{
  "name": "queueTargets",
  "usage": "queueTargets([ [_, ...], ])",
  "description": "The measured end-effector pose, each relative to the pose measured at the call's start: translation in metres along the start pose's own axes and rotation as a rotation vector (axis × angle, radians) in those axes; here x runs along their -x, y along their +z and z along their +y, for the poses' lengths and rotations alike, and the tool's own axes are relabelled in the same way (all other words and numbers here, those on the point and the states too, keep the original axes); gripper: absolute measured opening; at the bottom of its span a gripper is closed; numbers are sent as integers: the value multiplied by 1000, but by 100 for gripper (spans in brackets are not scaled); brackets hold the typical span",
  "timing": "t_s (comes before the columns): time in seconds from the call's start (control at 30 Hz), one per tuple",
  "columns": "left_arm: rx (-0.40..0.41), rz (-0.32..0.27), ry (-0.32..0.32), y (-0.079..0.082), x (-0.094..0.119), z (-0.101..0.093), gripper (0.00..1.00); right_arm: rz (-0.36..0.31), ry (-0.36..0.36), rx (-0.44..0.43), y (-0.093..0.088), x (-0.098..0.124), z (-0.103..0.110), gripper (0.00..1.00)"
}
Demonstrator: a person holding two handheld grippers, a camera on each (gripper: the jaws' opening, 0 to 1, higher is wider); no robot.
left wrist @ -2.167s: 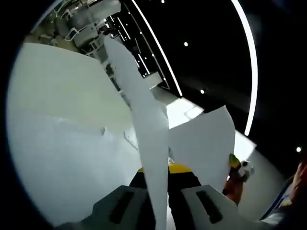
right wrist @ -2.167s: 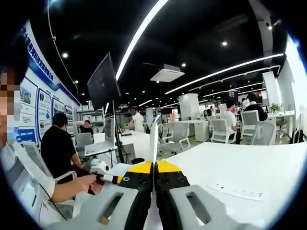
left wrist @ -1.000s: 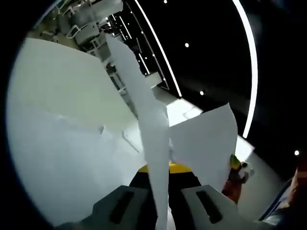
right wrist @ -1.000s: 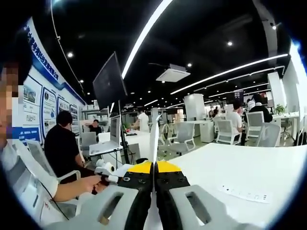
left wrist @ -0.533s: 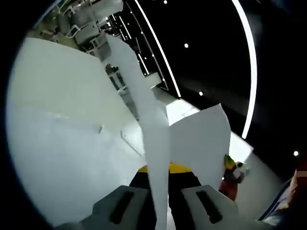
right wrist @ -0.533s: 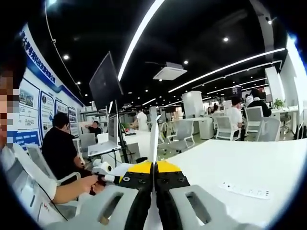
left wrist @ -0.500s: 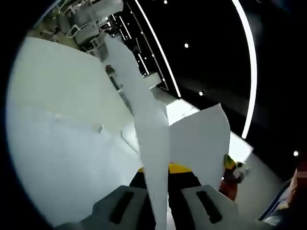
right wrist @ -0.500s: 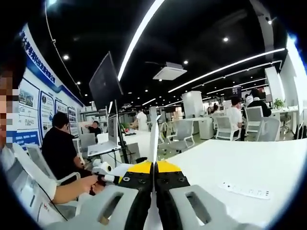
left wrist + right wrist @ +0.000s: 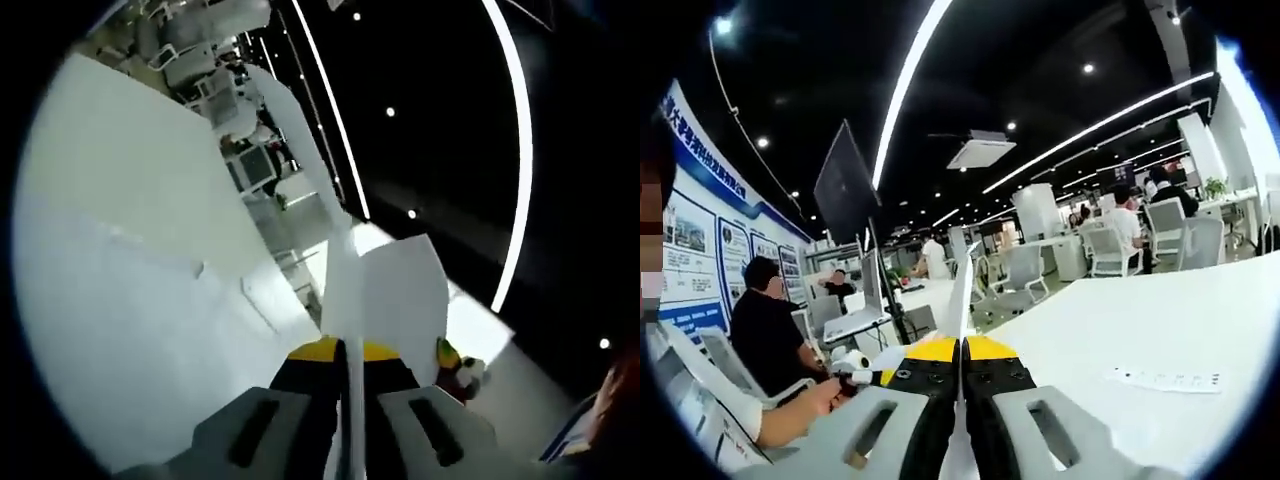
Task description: Organize the stack of printing papers by aligning and flattening the scattered papers on the table
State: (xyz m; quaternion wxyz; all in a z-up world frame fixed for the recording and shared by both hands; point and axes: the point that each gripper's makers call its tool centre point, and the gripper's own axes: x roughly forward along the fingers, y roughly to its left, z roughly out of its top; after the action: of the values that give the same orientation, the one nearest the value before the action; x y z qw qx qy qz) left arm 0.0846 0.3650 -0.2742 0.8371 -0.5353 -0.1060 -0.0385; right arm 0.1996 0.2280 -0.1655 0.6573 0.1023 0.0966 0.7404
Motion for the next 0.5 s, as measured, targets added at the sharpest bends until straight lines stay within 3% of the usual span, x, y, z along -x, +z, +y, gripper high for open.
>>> queueTargets([
  [0.3,45,-50,-2,12,2,2,6,-1,1,-38,-3,-6,-3,0],
  [0.5,76,-79,-2,16,2,6,6,-10,-22,-76,-5,-9,-16,0],
])
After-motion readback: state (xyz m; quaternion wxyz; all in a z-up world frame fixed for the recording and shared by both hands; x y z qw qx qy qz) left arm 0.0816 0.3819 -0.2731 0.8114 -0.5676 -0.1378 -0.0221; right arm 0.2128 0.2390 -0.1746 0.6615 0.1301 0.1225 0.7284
